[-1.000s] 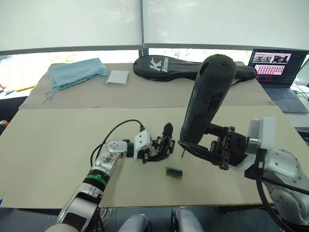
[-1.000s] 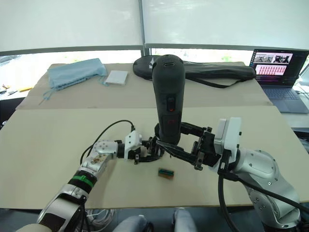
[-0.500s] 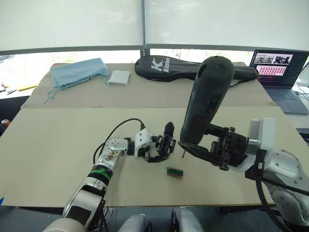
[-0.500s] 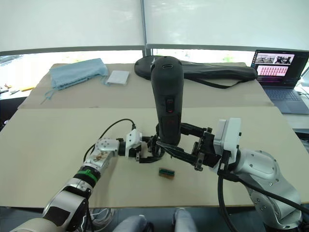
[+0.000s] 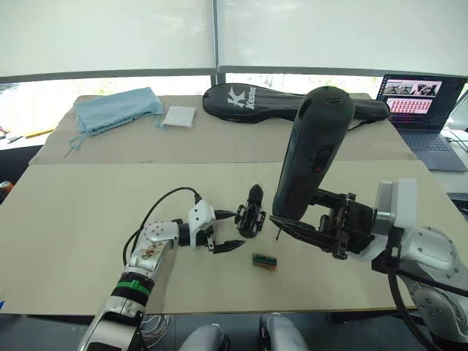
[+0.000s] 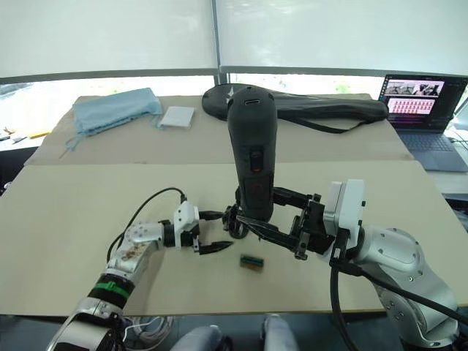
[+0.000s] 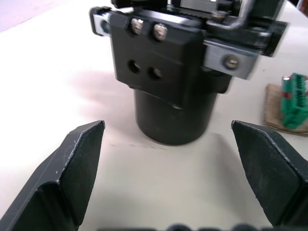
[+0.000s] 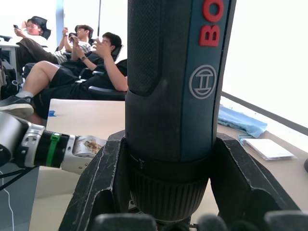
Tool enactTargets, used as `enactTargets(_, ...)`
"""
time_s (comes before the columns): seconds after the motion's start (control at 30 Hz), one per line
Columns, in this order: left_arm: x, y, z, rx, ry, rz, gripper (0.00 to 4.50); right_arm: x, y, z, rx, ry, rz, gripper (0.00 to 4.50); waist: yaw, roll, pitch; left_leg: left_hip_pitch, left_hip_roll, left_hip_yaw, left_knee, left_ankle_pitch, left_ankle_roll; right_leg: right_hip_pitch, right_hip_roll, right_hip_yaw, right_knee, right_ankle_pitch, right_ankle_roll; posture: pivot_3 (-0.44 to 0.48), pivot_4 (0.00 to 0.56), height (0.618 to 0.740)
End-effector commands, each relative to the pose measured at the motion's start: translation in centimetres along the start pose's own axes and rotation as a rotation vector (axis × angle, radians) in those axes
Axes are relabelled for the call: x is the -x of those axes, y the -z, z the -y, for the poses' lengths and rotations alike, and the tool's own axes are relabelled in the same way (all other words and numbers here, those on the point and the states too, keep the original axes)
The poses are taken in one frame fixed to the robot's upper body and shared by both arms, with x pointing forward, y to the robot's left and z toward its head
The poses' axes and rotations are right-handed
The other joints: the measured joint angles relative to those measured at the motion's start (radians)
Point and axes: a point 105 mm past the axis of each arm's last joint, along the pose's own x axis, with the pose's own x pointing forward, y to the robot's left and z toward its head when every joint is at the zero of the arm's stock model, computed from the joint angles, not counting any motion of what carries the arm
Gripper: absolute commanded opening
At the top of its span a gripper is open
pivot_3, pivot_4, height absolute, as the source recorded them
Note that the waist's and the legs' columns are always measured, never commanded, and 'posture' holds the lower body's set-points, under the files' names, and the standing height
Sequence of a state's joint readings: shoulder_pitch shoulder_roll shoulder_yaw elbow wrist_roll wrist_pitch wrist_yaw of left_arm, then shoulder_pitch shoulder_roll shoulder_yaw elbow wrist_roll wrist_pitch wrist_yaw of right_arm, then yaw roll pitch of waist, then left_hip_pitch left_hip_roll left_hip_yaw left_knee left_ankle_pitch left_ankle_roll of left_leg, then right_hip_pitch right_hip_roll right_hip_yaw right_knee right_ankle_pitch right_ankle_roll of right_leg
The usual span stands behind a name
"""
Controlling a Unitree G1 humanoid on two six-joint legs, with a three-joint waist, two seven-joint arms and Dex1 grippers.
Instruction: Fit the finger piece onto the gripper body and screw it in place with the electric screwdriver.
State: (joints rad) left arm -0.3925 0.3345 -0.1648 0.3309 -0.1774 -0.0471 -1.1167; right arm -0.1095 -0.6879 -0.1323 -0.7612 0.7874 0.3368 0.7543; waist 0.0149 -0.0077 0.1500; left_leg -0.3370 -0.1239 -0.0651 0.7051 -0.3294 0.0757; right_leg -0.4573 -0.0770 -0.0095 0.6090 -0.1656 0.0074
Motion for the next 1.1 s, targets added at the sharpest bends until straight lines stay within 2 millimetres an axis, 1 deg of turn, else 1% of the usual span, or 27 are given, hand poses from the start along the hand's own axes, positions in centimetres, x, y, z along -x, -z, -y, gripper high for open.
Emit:
enactTargets(0.03, -0.7, -1.0, 0.6, -0.013, -0.015, 0.019, 4.45, -0.3, -1.6, -0.4, 0.059, -0.022, 0.046, 1.93, 0.003, 0.000, 0.000, 0.000, 0.000, 0.000, 0.000, 0.000, 0.000, 0.000, 0.000, 0.000, 0.000, 0.000, 0.000, 0.000, 0.150, 0.740)
enactTargets(0.1, -1.3, -1.3, 1.0, -0.010, -0.026, 0.026, 4.45, -0.3, -1.6, -0.4, 0.059, -0.023, 0.046, 1.93, 0.005, 0.000, 0.000, 0.000, 0.000, 0.000, 0.000, 0.000, 0.000, 0.000, 0.000, 0.000, 0.000, 0.000, 0.000, 0.000, 0.150, 0.740)
enactTargets(0.33, -2.8, -0.8, 0.7, -0.003, -0.106, -0.004, 4.45, -0.4, -1.6, -0.2, 0.062, -0.025, 0.046, 1.93, 0.010, 0.000, 0.000, 0.000, 0.000, 0.000, 0.000, 0.000, 0.000, 0.000, 0.000, 0.000, 0.000, 0.000, 0.000, 0.000, 0.150, 0.740)
enactTargets(0.53, -4.0, -0.5, 1.3, 0.011, -0.089, -0.013, 4.45, -0.4, -1.7, -0.3, 0.064, -0.026, 0.044, 1.93, 0.019, 0.000, 0.000, 0.000, 0.000, 0.000, 0.000, 0.000, 0.000, 0.001, 0.000, 0.000, 0.000, 0.000, 0.000, 0.000, 0.150, 0.740)
enactTargets(0.77, -4.3, 0.1, 1.3, 0.018, -0.085, -0.038, 4.45, -0.3, -1.7, -0.3, 0.067, -0.016, 0.043, 1.93, 0.028, 0.000, 0.000, 0.000, 0.000, 0.000, 0.000, 0.000, 0.000, 0.001, -0.001, 0.000, 0.000, 0.000, 0.000, 0.000, 0.150, 0.740)
enactTargets(0.8, -4.3, 0.3, 1.2, 0.021, -0.087, -0.049, 4.22, -0.3, -1.7, -0.4, 0.067, -0.016, 0.043, 1.93, 0.028, 0.000, 0.000, 0.000, 0.000, 0.000, 0.000, 0.000, 0.000, 0.001, -0.001, 0.000, 0.000, 0.000, 0.000, 0.000, 0.150, 0.740)
enactTargets(0.83, -4.2, 0.5, 1.0, 0.019, -0.087, -0.059, 4.22, -0.3, -1.7, -0.4, 0.068, -0.014, 0.042, 1.93, 0.028, 0.000, 0.000, 0.000, 0.000, 0.000, 0.000, 0.000, 0.000, 0.001, -0.001, 0.000, 0.000, 0.000, 0.000, 0.000, 0.150, 0.740)
enactTargets(0.87, -4.1, 0.6, 0.9, 0.010, -0.079, -0.066, 3.72, -0.3, -1.7, -0.4, 0.068, -0.013, 0.041, 1.93, 0.029, 0.000, 0.000, 0.000, 0.000, 0.000, 0.000, 0.000, 0.000, 0.001, -0.001, 0.000, 0.000, 0.000, 0.000, 0.000, 0.150, 0.740)
enactTargets(0.9, -4.1, 0.7, 0.9, -0.012, -0.060, -0.077, 3.43, -0.2, -1.8, -0.4, 0.069, -0.012, 0.040, 1.93, 0.030, 0.000, 0.000, 0.000, -0.001, 0.000, 0.000, 0.000, 0.000, 0.001, -0.001, 0.000, 0.000, 0.000, 0.000, 0.000, 0.150, 0.740)
enactTargets(0.97, -4.1, 0.9, 0.7, -0.049, -0.035, -0.100, 2.46, -0.2, -1.7, -0.5, 0.068, -0.012, 0.039, 1.93, 0.030, 0.000, 0.000, 0.000, 0.000, 0.000, 0.001, 0.000, 0.000, 0.001, -0.001, 0.000, 0.000, 0.000, 0.000, 0.000, 0.150, 0.740)
enactTargets(1.0, -4.1, 0.9, 0.5, -0.051, -0.033, -0.100, 2.29, -0.2, -1.7, -0.5, 0.067, -0.013, 0.038, 1.93, 0.030, 0.000, 0.000, 0.000, 0.000, 0.000, 0.001, 0.000, 0.000, 0.001, -0.001, 0.000, 0.000, 0.000, 0.000, 0.000, 0.150, 0.740)
enactTargets(1.1, -4.2, 0.6, -0.2, -0.048, -0.023, -0.088, 2.30, -0.2, -1.7, -0.5, 0.066, -0.014, 0.037, 1.93, 0.029, 0.000, 0.000, 0.000, 0.000, 0.000, 0.001, 0.000, 0.000, 0.002, -0.001, 0.000, 0.000, 0.000, 0.000, 0.000, 0.150, 0.740)
